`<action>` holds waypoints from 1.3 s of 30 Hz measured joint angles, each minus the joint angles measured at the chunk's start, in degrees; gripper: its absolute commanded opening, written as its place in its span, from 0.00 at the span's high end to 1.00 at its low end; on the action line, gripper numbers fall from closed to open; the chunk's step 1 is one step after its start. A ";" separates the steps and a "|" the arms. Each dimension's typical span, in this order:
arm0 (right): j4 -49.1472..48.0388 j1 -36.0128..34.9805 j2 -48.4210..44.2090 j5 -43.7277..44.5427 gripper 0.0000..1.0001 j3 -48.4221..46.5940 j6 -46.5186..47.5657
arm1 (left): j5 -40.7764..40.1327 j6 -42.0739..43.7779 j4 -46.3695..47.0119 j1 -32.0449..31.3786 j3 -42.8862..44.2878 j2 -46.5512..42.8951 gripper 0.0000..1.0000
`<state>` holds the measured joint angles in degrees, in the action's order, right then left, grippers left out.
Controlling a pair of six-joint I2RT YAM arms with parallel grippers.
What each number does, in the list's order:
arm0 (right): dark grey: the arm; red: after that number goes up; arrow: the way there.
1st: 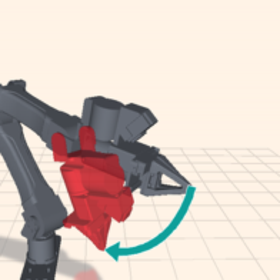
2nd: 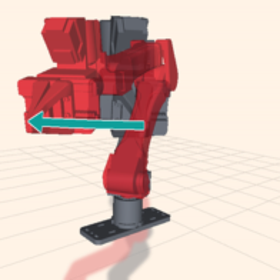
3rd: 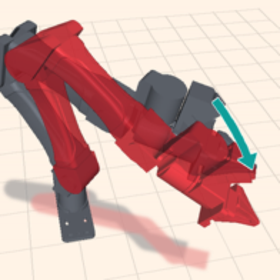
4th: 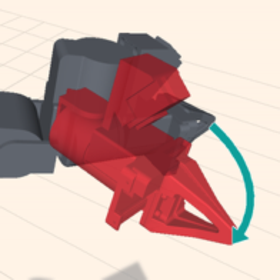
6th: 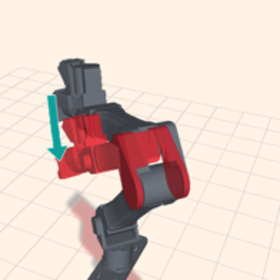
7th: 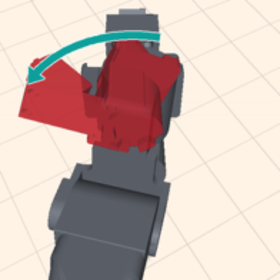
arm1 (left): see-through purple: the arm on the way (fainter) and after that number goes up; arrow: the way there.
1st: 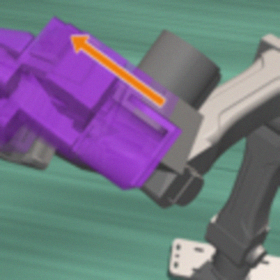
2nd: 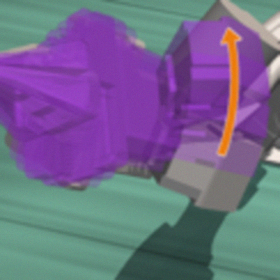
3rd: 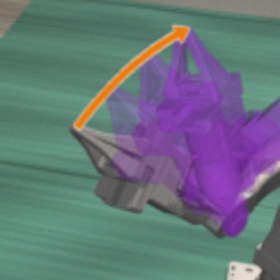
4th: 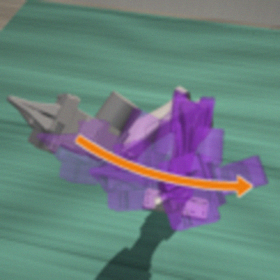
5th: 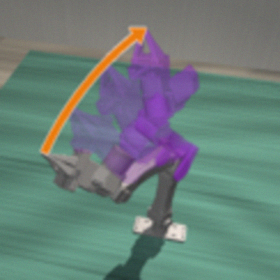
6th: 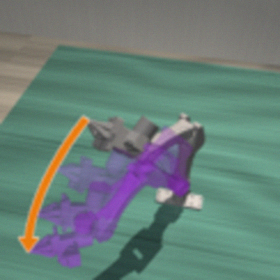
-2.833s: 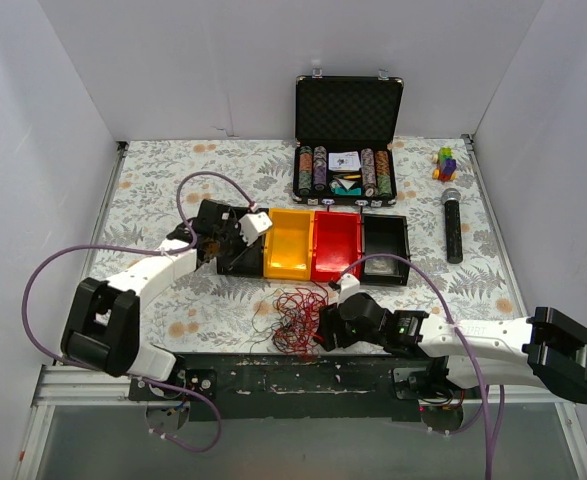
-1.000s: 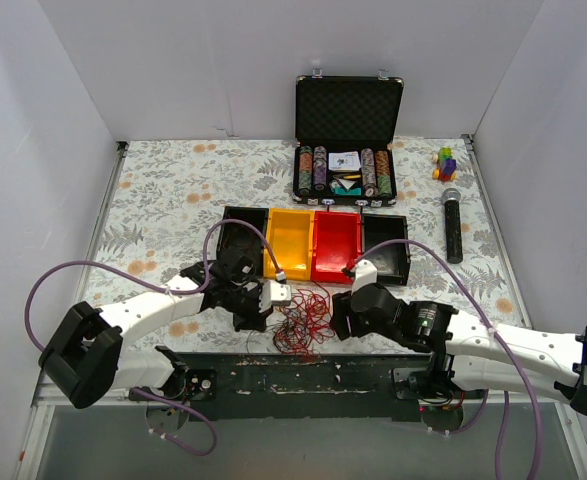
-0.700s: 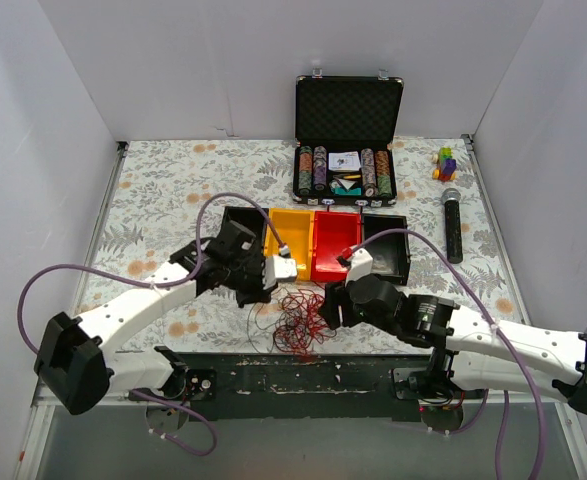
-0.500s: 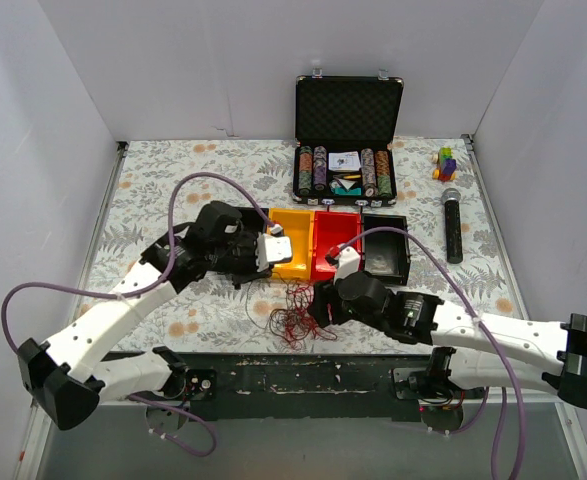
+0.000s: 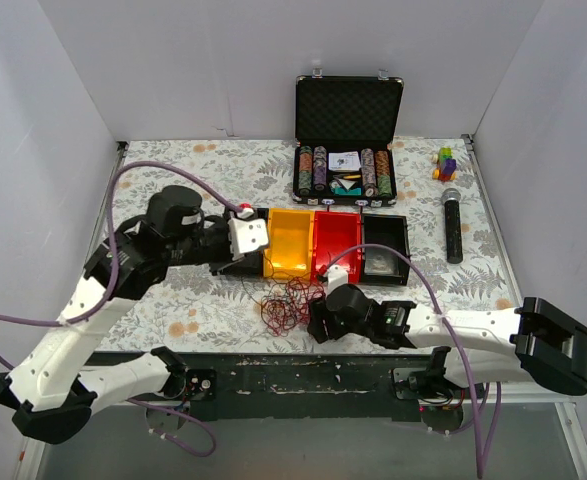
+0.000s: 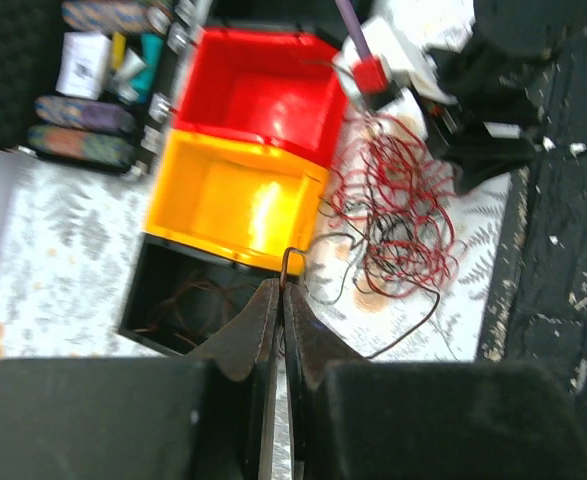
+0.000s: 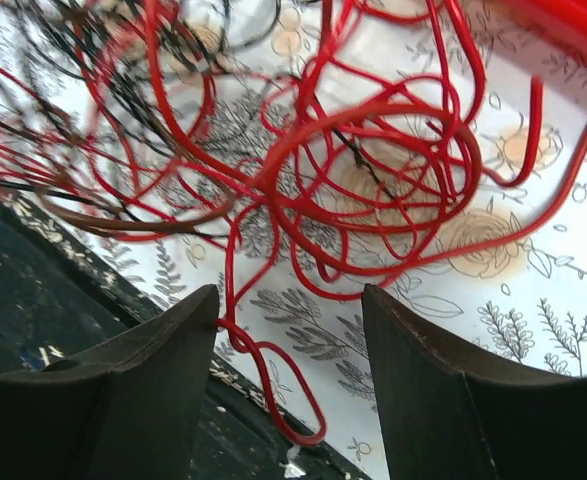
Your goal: Untangle the cables
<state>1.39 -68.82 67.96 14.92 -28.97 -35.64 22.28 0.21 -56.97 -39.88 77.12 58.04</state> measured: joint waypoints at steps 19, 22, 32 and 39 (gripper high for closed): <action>-4.15 0.00 0.66 -0.70 0.34 4.50 -2.14 | -2.43 -6.43 15.74 0.00 23.06 -2.23 1.00; -4.68 0.00 0.63 -0.68 0.34 4.81 -2.19 | -3.17 -6.67 19.34 0.00 26.01 -1.09 1.00; -6.12 0.02 0.33 -0.31 0.34 5.66 -3.28 | -5.03 -5.25 38.88 0.00 26.60 -0.76 0.96; -3.19 0.00 -1.95 -0.11 0.34 5.92 -3.30 | -3.08 -4.04 43.45 0.00 25.55 -1.33 0.98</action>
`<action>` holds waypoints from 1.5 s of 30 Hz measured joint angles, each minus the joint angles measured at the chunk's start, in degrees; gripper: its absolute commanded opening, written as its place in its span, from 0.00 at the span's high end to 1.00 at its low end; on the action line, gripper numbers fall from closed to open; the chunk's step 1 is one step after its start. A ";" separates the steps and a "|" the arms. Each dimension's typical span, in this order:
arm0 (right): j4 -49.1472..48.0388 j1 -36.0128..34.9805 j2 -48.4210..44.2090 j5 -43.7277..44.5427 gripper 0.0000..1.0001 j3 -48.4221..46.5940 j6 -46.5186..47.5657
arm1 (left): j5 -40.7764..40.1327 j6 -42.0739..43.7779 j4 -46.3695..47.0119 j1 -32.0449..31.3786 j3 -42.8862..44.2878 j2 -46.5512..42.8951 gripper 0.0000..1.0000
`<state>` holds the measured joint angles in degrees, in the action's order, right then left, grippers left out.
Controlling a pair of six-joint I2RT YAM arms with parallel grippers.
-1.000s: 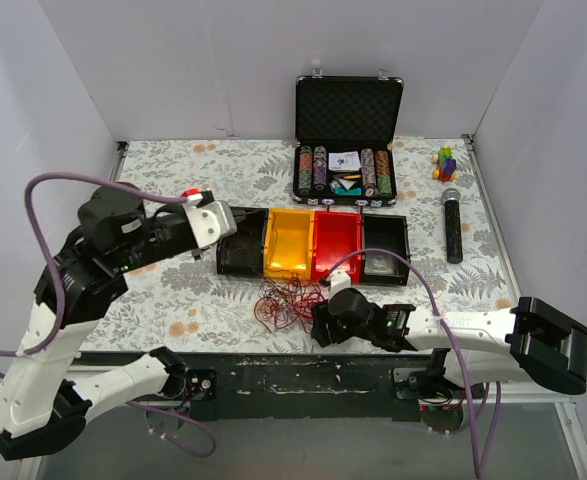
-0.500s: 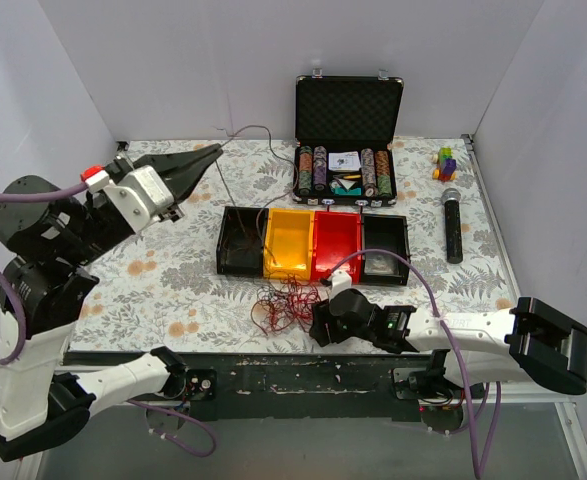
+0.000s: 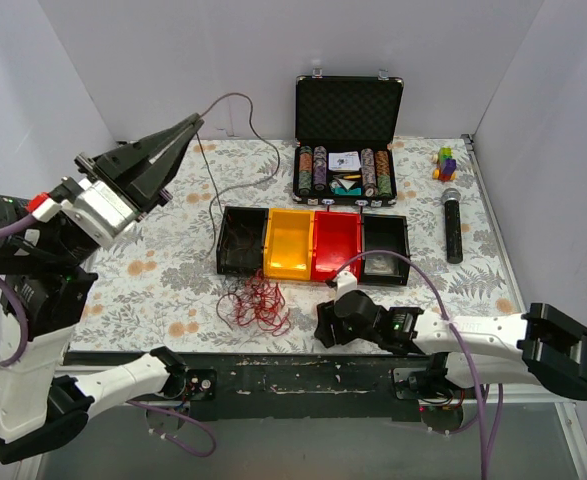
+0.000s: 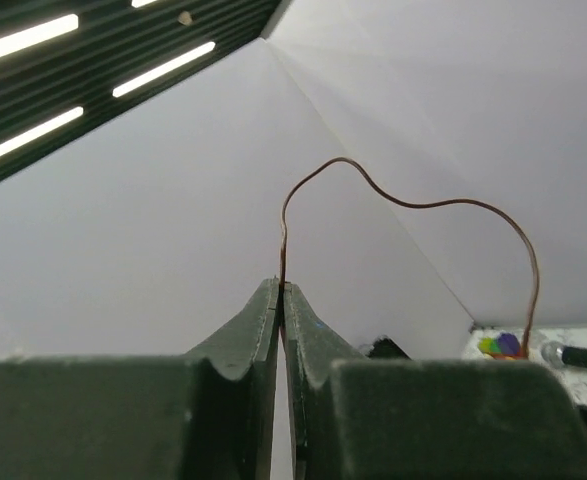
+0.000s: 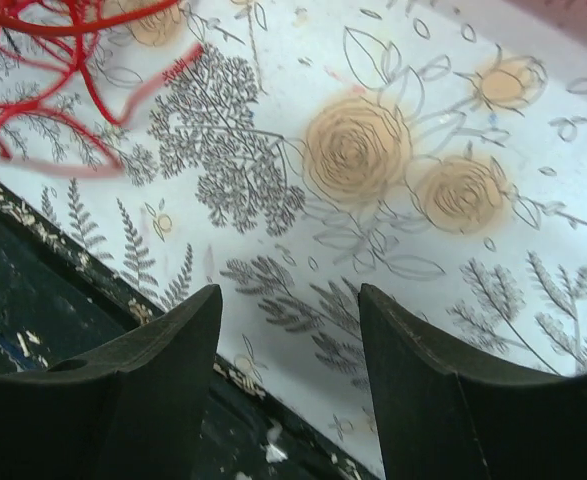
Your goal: Untangle the cables
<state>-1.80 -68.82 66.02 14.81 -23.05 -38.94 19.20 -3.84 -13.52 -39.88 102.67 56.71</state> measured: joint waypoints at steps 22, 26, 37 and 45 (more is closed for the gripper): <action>-0.50 -0.33 6.38 -4.66 0.27 -17.92 13.68 | 3.58 -0.39 -4.35 0.00 -17.05 -7.78 1.00; -4.02 -0.33 14.67 -6.45 0.27 -23.93 16.57 | 2.78 0.07 -4.81 0.00 -17.22 -9.46 1.00; -11.06 -0.35 31.91 -11.76 0.29 -35.52 21.11 | 2.29 1.73 -7.08 0.00 -17.22 -10.49 1.00; -11.30 -0.33 36.59 -14.71 0.56 -35.43 20.92 | 1.49 4.02 -7.54 0.00 -16.09 -10.49 1.00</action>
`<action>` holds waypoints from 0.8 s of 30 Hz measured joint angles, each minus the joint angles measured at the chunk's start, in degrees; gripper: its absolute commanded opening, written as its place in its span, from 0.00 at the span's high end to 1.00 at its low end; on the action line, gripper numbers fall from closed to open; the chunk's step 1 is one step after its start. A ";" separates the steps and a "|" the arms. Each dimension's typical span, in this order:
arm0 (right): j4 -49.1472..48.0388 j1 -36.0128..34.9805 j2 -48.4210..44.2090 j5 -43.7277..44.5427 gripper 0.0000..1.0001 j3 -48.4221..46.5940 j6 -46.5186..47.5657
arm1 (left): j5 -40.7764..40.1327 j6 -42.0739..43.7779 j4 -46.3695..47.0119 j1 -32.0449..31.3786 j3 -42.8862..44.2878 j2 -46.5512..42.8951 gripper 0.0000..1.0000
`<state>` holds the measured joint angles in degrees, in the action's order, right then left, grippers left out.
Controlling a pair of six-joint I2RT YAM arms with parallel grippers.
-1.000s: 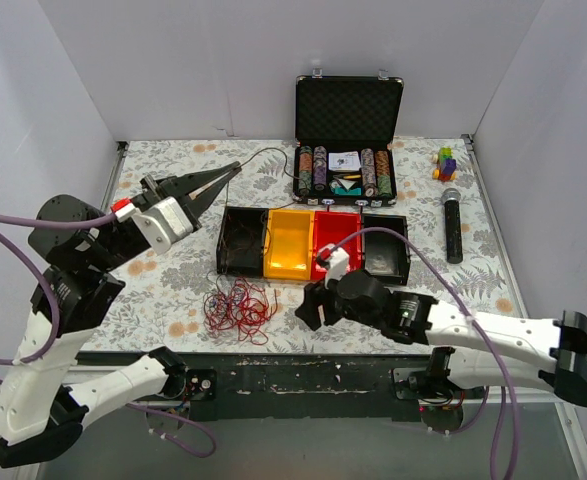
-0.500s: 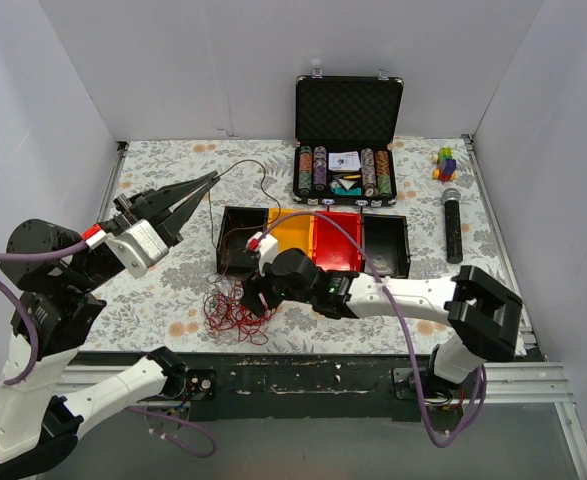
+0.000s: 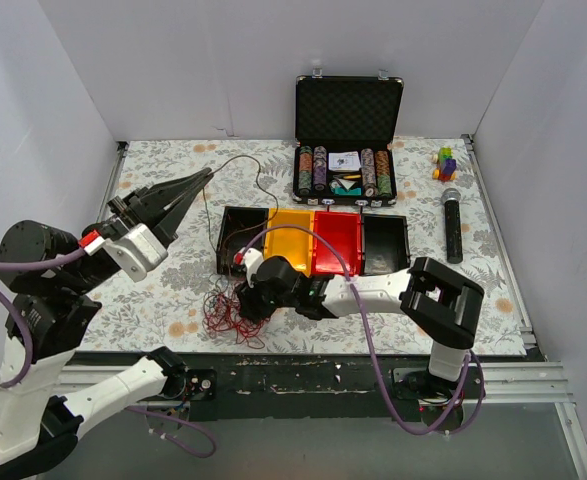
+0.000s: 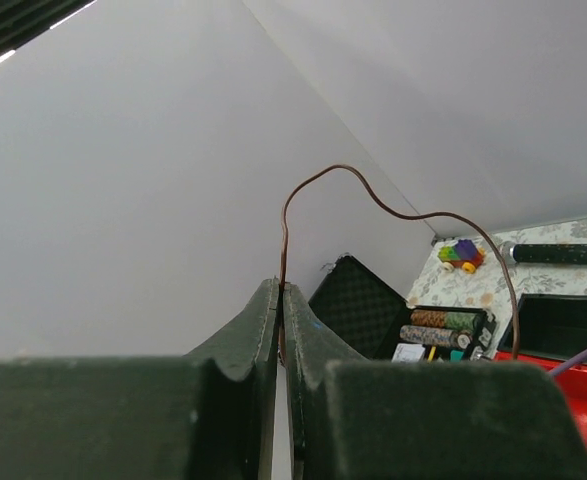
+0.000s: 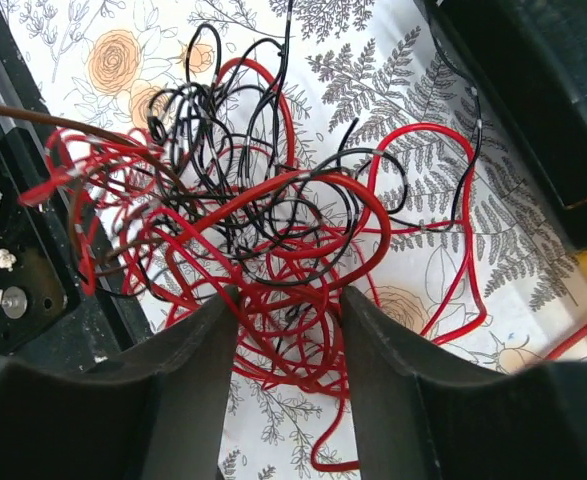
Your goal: Untangle the cables
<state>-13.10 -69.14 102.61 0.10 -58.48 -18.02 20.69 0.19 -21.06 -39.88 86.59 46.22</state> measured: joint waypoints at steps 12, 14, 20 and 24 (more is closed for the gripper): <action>3.10 -0.04 -16.04 4.00 0.91 16.17 -4.59 | -4.07 13.62 0.63 0.00 1.33 -0.72 1.00; 4.79 -0.04 -22.53 6.08 0.91 21.03 -6.14 | -5.07 17.14 0.83 0.00 0.83 -1.11 1.00; 11.61 -0.04 -35.10 12.50 0.90 30.23 -11.89 | -8.11 27.58 1.57 0.00 -0.57 -1.62 1.00; 16.81 -0.04 -38.58 16.39 0.88 32.48 -15.78 | -11.17 35.91 1.40 -0.02 -2.16 -2.23 1.00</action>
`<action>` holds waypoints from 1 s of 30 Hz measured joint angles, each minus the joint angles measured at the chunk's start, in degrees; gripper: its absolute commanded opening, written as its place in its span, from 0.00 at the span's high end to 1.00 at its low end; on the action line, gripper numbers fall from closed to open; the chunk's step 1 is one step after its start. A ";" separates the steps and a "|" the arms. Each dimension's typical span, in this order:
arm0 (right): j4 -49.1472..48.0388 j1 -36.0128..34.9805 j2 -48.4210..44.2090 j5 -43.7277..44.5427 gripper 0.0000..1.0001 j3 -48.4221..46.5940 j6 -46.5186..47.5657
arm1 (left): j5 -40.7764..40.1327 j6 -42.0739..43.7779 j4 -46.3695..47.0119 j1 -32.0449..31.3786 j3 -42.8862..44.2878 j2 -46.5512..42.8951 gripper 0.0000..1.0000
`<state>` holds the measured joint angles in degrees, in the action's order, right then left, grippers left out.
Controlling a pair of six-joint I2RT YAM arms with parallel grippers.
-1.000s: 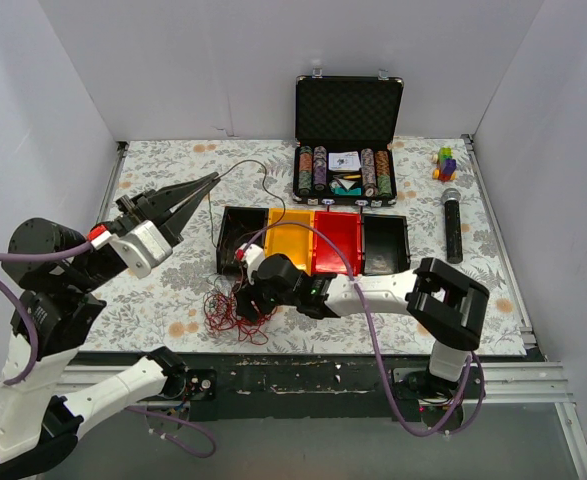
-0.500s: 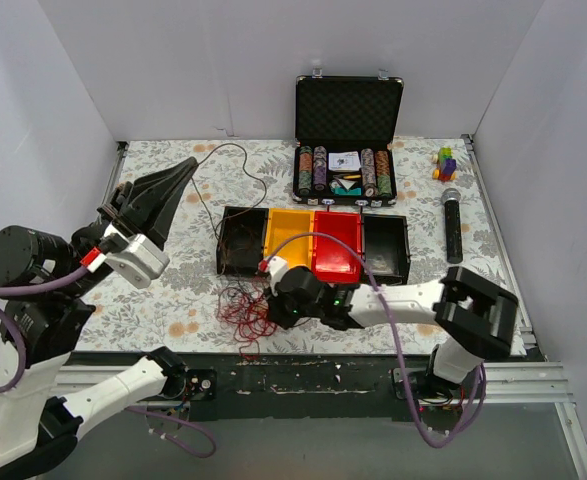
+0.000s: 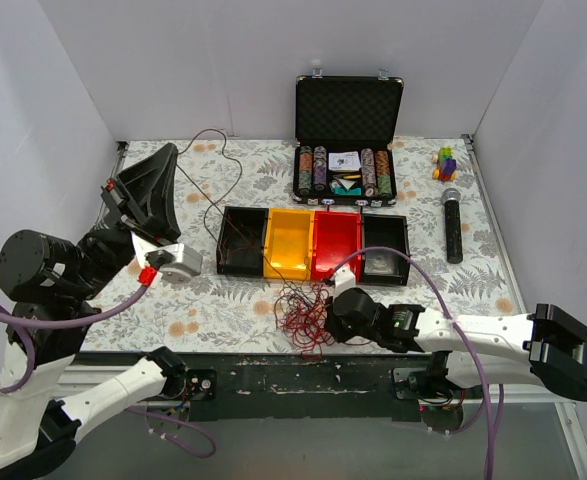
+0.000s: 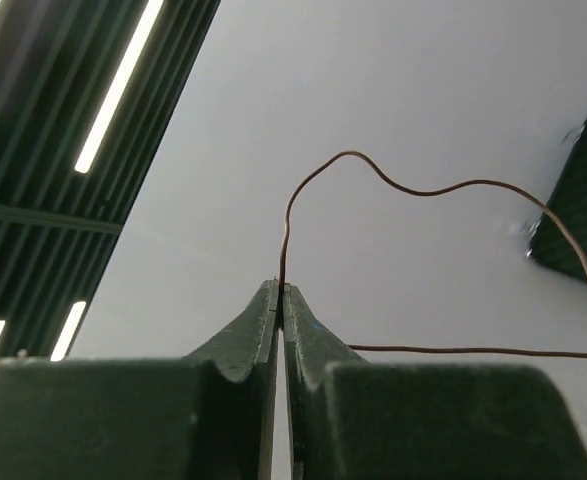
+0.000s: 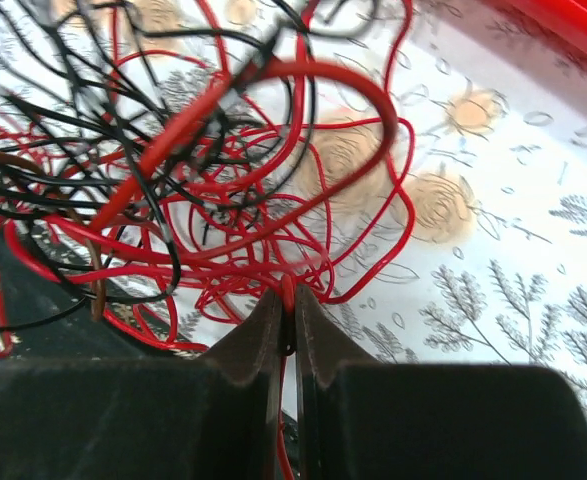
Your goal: Untangle the cables
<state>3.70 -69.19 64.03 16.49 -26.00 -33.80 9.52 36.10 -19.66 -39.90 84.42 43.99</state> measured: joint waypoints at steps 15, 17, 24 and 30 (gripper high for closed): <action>7.37 0.00 0.50 6.10 0.71 0.68 -8.09 | -17.25 18.75 16.33 -0.04 -0.96 4.66 1.00; 7.61 0.00 0.42 6.38 0.71 0.68 -8.48 | -17.51 19.87 19.10 -0.04 -2.91 4.42 1.00; 8.31 0.02 -1.60 7.43 0.71 2.23 -10.23 | -20.33 23.23 30.12 -0.04 4.90 12.74 1.00; 7.63 0.02 -1.68 7.63 0.70 2.60 -11.47 | -20.87 23.17 33.22 -0.04 32.06 29.92 1.00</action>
<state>11.33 -69.17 62.35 24.12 -23.40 -45.28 -11.35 59.27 13.56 -39.94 116.49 73.91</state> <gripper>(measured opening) 0.295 0.018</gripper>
